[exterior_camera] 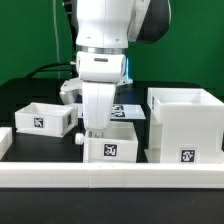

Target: Assemble drawer

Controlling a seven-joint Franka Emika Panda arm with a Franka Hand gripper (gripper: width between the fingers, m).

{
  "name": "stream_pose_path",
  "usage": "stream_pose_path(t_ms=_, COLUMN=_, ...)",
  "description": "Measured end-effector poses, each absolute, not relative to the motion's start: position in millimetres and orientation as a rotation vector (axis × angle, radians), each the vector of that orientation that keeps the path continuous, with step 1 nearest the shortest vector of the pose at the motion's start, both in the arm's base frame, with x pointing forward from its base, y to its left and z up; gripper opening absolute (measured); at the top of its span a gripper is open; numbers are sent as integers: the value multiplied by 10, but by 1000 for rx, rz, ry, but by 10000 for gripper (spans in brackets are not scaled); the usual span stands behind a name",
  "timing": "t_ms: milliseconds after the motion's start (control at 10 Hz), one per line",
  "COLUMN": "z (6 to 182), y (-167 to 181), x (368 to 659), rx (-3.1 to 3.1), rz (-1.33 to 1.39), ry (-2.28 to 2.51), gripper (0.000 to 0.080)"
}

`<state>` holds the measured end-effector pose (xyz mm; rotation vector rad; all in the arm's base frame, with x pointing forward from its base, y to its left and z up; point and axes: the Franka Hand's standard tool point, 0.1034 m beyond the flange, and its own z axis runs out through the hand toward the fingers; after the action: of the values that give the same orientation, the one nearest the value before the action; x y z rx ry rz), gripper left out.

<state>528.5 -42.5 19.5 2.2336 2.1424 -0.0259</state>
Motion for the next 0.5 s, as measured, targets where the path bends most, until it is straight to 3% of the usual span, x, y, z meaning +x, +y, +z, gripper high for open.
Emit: stream_pose_path(t_ms=500, z=173, y=-353, x=5331, rx=2242, rz=2, ry=2126, gripper=41)
